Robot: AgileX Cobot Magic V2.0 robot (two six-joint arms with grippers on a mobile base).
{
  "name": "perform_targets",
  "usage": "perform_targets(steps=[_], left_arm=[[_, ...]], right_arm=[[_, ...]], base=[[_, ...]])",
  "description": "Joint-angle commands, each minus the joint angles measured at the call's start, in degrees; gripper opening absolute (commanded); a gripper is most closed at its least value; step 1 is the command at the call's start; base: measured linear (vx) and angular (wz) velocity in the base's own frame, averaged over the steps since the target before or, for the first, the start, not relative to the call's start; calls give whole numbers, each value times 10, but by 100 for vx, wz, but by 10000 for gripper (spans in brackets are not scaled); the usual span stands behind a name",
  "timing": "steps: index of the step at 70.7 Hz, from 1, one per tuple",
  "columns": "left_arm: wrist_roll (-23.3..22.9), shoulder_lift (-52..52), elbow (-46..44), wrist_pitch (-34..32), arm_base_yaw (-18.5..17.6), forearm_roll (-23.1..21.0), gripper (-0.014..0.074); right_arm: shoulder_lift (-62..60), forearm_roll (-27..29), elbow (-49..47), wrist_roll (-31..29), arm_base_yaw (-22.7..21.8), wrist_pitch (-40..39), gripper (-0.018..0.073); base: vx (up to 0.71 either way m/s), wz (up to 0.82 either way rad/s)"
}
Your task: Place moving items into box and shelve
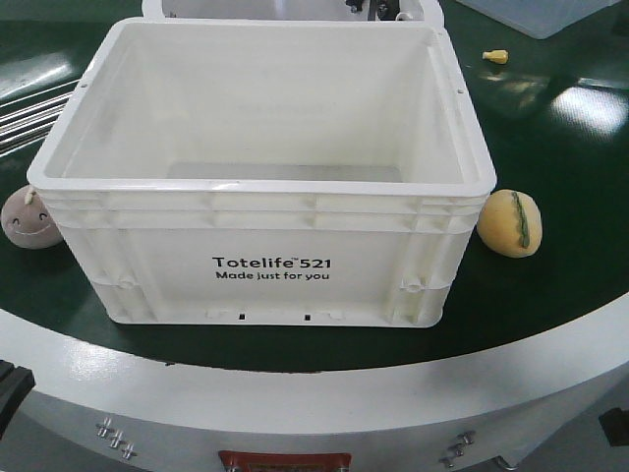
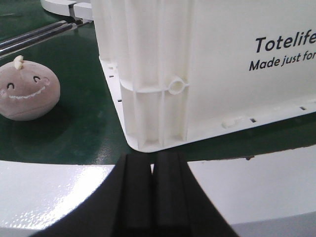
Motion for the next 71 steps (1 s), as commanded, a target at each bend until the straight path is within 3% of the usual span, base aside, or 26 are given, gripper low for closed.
perform_targets(steps=[1,71], left_arm=[[0,-9,7,-46,-2,-4,-26],[0,-9,7,-46,-2,-4,-26]], right_arm=[[-6,-1,1,-3,-1,-47,-15],[-6,-1,1,-3,-1,-47,-15]], base=[[0,0],[0,0]])
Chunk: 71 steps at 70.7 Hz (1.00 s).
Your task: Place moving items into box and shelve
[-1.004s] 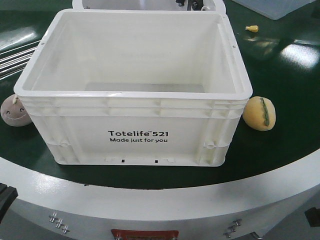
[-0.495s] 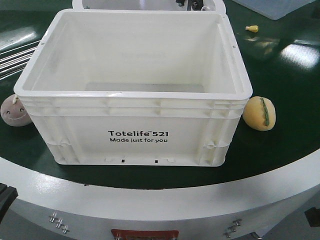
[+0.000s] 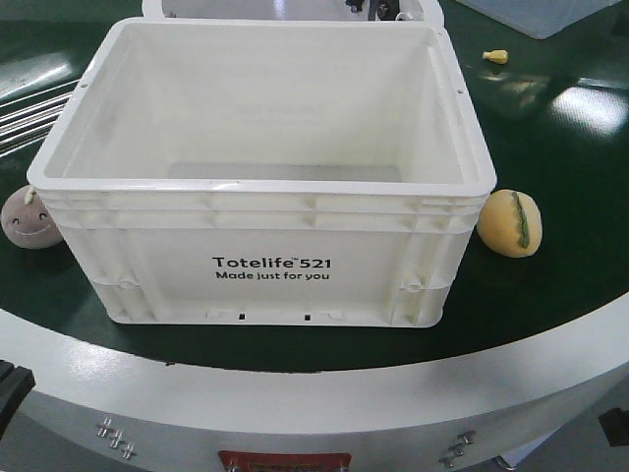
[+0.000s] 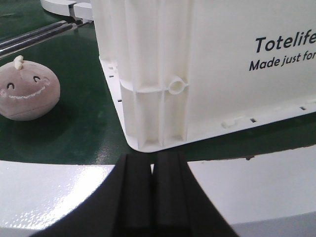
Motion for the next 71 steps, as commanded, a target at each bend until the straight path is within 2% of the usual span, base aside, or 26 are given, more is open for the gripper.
perform_targets(steps=[1,38,44,49,71], left_arm=[[0,-9,7,-46,-2,-4,-26],[18,-9,7,-47,-2,12,-26],[32,-9,7,-53,-2,33,-26],[40,-9,7,-65,-2,47,-26],[40,-9,7,-167,-2,45,-26]], right_arm=[[-6,-1,1,-3,-1,-47,-15],[-6,-1,1,-3,-1,-47,-15],[-6,-1,1,-3,-1,-47,-15],[-6,-1,1,-3,-1,-47,-15],[-6,-1,1,-3,-1,-48,-15]], base=[[0,0],[0,0],[0,0],[0,0],[0,0]])
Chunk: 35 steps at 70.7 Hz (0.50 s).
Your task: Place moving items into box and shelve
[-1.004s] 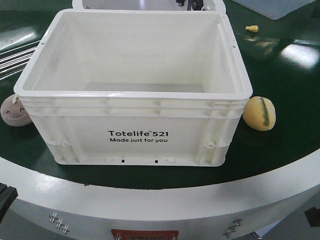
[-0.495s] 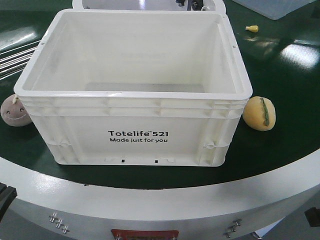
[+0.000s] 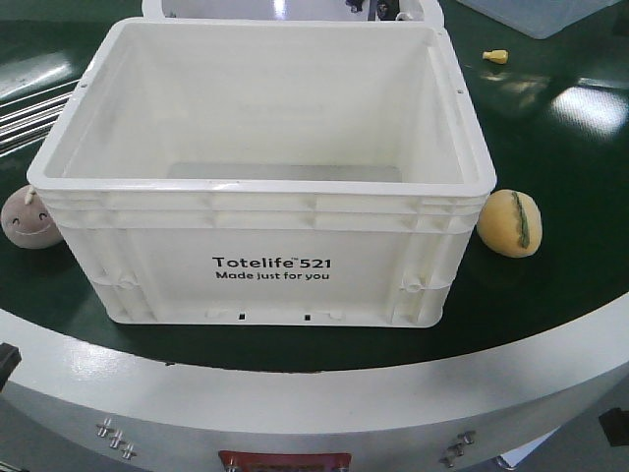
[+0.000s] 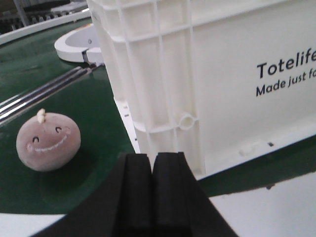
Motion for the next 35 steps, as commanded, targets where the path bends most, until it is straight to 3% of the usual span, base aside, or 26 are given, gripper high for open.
perform_targets(steps=[1,16,35], left_arm=[[0,-9,7,-84,-2,0,-26],[0,-9,7,-132,-2,1,-26],[-2,-9,7,-155,-2,-1,-26]], right_arm=[[-6,-1,1,-3,-1,-48,-15],[-6,-3,1,-3,-1,-52,-15],[-6,-16,0,-28,-1,-129,-15]], base=[[0,0],[0,0],[0,0]])
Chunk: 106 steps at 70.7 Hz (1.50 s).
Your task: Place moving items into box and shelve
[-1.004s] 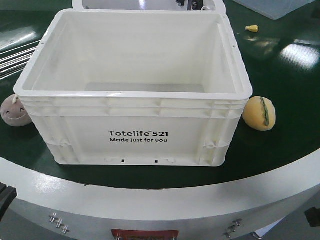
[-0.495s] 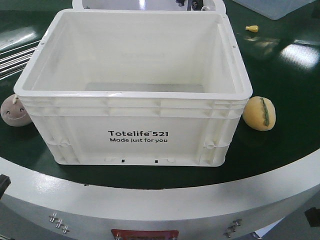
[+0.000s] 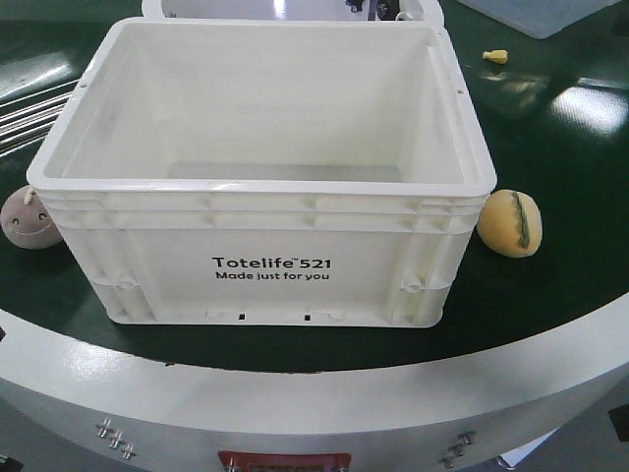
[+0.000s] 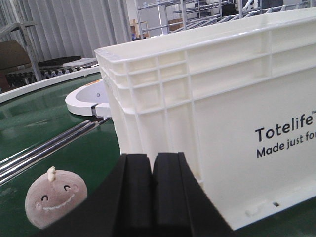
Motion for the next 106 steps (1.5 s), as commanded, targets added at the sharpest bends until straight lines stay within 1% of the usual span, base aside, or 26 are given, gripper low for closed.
perform_targets(steps=[1,7,10,14,26,34,47,58,61,67,74,84,96,106], left_arm=[[-3,-9,7,-68,-2,-5,-26],[-3,-9,5,-91,-2,-13,-26],[-3,-9,-1,-99,-2,-26,-25],[-3,-8,-17,-93,-2,-37,-24],[-3,30,-89,-50,-2,-37,-23],[-28,98,-148,-45,-2,-37,-23],[-32,234,-245,-68,-2,-37,-20],[-33,350,-321,-104,-2,-38,-20],[-33,382,-343,-113,-2,-43,-20],[-33,430,-375,-132,-2,-71,-20],[-33,481,-402,-167,-2,-83,-20],[-33,525,-410,-222,-2,-81,-20],[-31,533,-410,-234,-2,-81,-20],[-31,532,-410,-233,-2,-81,-20]], right_arm=[[-6,-15,0,-28,-1,-68,-15],[-6,-15,-6,-24,-1,-62,-15],[-6,-15,-15,-18,-1,-51,-15],[-6,-15,-35,-18,-1,-28,-15],[31,-15,-128,-19,-1,85,-15],[92,-16,-187,-20,-1,113,-15],[207,-18,-288,-23,-1,113,-15],[300,-18,-356,-58,-1,113,-15],[321,-18,-373,-66,-1,112,-15],[360,-18,-396,-66,-1,107,-15],[389,-17,-401,-66,-1,75,-15],[407,-17,-401,-66,-1,25,-15],[407,-17,-398,-65,-1,5,-15],[407,-17,-398,-65,-1,4,-15]], base=[[0,0],[0,0],[0,0],[0,0],[0,0],[0,0],[0,0],[0,0],[0,0],[0,0],[0,0],[0,0],[0,0],[0,0]])
